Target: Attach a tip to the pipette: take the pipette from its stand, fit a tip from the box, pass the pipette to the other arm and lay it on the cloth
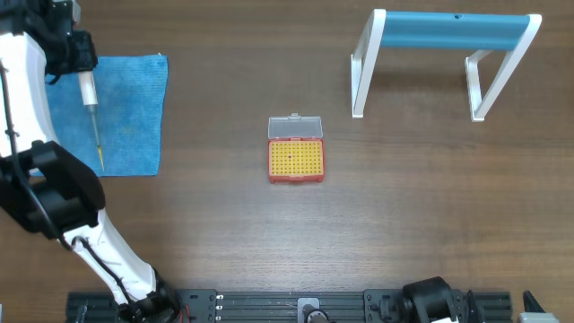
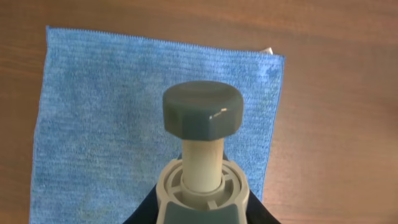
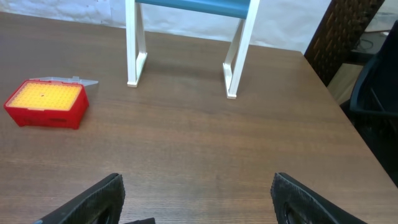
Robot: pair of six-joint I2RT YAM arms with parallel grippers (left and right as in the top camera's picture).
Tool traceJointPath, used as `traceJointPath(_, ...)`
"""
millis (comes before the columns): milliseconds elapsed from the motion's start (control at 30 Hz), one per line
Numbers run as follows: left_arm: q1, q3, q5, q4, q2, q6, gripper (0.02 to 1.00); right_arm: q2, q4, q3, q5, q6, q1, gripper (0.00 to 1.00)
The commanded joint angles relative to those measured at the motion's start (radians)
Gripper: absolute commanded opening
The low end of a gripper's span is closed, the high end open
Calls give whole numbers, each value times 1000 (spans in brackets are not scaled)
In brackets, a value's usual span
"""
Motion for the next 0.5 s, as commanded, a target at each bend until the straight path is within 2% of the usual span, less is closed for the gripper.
traceJointPath(33, -11, 121, 15, -43, 128, -9, 27, 4, 2, -5, -2, -14, -3, 770)
traceJointPath(133, -37, 136, -1, -29, 158, -8, 27, 4, 1, -5, -2, -14, -3, 770)
traceJointPath(300, -100, 136, -102, -7, 169, -8, 27, 4, 1, -5, -2, -14, -3, 770)
traceJointPath(500, -102, 136, -101, -1, 190, -20, 27, 4, 2, -5, -2, -14, -3, 770)
